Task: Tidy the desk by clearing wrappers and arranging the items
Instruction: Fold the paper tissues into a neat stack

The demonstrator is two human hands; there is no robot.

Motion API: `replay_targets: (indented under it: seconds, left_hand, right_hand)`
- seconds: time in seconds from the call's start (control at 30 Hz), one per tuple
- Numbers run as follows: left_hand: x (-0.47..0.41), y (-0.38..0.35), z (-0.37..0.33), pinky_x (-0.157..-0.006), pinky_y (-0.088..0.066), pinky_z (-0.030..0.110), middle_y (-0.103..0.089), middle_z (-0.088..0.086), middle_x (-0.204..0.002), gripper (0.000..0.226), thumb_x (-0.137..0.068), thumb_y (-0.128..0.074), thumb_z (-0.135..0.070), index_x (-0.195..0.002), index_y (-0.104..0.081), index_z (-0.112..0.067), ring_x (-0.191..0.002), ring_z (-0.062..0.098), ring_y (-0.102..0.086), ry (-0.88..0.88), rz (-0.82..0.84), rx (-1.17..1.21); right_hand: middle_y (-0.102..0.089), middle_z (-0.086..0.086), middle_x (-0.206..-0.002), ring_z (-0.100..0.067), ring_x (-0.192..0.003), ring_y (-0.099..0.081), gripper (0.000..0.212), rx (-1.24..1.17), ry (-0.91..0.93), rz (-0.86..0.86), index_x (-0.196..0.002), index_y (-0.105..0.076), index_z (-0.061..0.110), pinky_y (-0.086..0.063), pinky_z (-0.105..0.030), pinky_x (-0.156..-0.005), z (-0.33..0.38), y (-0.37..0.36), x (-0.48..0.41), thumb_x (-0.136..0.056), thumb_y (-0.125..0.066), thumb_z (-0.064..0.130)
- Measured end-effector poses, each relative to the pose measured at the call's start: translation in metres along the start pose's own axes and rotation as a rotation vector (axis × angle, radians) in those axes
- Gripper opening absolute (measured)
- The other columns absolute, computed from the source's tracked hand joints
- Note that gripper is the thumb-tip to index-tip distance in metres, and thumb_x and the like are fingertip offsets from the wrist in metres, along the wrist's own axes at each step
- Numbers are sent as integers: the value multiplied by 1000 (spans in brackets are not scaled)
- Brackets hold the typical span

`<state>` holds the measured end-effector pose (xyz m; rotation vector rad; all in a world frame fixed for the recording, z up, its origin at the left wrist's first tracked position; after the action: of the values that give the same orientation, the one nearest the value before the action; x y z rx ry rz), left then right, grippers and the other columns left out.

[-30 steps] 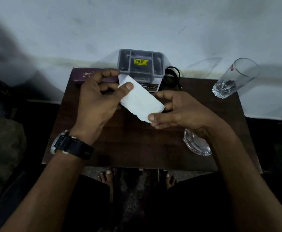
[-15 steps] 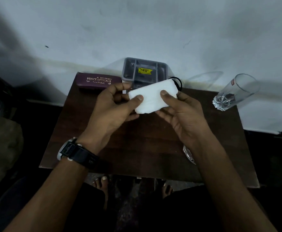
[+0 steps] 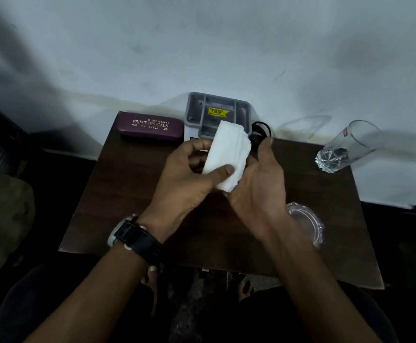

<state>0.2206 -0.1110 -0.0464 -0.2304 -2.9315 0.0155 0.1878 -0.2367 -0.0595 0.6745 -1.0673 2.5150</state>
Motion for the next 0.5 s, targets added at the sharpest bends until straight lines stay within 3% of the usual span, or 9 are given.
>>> replay_targets:
  seconds: [0.07,0.17,0.23,0.3,0.37,0.43,0.5]
  left_hand:
    - [2,-7,-4,-78,-59,15,-78,-8,-114,58,-75,-94,-16,-126,-66,-21,-101,0,-74,-66,39,-143]
    - [4,-14,-2,-92,-59,21,-75,-10,-123,67,-75,-94,-20,-133,-60,-22,-112,2,-71,-73,90,-194]
    - [4,-15,-2,-90,-59,21,-75,-11,-121,61,-79,-91,-25,-133,-61,-23,-109,0,-72,-66,79,-186]
    - [2,-13,0,-91,-63,32,-76,-9,-118,45,-90,-81,-32,-130,-64,-24,-107,5,-74,-14,64,-134]
    - [3,-13,6,-88,-65,47,-77,-6,-117,27,-100,-66,-44,-123,-69,-29,-108,15,-75,68,75,-27]
    - [4,-12,11,-81,-66,50,-77,-4,-117,27,-106,-52,-50,-114,-72,-33,-110,20,-75,138,81,59]
    - [4,-12,7,-81,-67,49,-76,-1,-117,25,-109,-50,-41,-116,-70,-29,-109,21,-75,100,72,19]
  right_hand:
    - [-77,-15,-116,-28,-100,-78,70,75,50,-40,-123,-68,11,-63,-39,-80,3,5,-5,-102,-34,68]
    - [-82,-6,-99,-23,-91,-80,57,298,132,-108,-101,-75,19,-62,-40,-84,8,9,-9,-101,-42,66]
    - [-81,-5,-104,-23,-98,-78,49,405,161,-97,-107,-75,20,-60,-45,-93,7,7,-8,-101,-47,60]
    - [-78,-8,-117,-27,-111,-74,41,477,202,-62,-122,-70,21,-57,-49,-101,8,6,-8,-103,-51,51]
    - [-77,-9,-118,-28,-112,-73,31,517,243,-16,-126,-68,19,-58,-48,-100,12,3,-5,-107,-51,37]
    - [-77,-8,-118,-28,-113,-73,29,537,256,-7,-127,-66,18,-58,-46,-99,15,1,-3,-109,-48,30]
    - [-76,-10,-120,-30,-115,-72,30,552,237,-6,-128,-65,17,-56,-49,-102,13,-1,-1,-110,-46,30]
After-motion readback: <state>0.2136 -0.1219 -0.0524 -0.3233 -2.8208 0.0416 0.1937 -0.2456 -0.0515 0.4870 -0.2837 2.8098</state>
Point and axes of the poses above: each hand's wrist, its own x-axis away from the middle knuckle, its own y-axis out of the back of the hand, z = x × y, the point moved 10 cm from there along -x, towards the middle knuckle
